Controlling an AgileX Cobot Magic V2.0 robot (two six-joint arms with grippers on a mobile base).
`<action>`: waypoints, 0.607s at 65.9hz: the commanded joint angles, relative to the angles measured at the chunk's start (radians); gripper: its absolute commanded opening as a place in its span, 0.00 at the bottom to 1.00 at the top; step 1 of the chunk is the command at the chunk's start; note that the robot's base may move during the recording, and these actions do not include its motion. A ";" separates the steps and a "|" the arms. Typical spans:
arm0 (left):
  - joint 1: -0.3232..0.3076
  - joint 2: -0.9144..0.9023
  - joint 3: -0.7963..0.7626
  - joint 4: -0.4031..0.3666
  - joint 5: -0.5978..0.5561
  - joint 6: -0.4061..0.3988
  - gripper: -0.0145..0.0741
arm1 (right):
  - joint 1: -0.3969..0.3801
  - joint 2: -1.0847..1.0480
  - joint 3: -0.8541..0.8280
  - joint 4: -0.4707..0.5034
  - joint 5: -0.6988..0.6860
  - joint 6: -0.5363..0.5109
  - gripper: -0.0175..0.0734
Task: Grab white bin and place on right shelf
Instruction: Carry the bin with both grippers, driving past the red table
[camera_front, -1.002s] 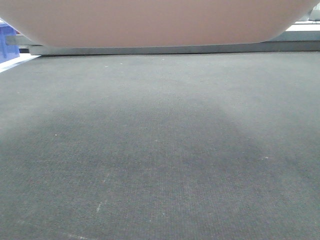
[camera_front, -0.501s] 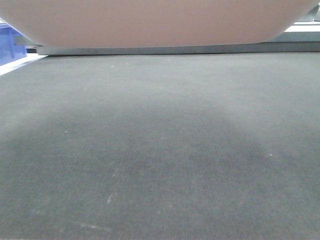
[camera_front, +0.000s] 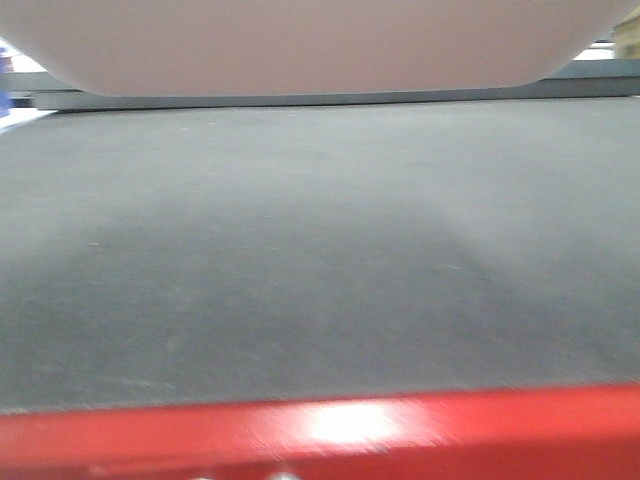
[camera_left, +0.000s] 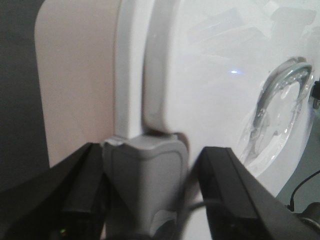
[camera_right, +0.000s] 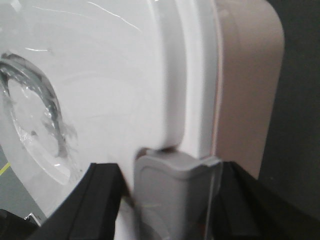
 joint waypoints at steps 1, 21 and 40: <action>-0.020 -0.017 -0.041 -0.191 0.158 0.006 0.40 | 0.009 -0.010 -0.035 0.196 0.087 -0.012 0.53; -0.020 -0.017 -0.041 -0.191 0.158 0.006 0.40 | 0.009 -0.010 -0.035 0.196 0.088 -0.012 0.53; -0.020 -0.017 -0.041 -0.191 0.158 0.006 0.40 | 0.009 -0.010 -0.035 0.196 0.088 -0.012 0.53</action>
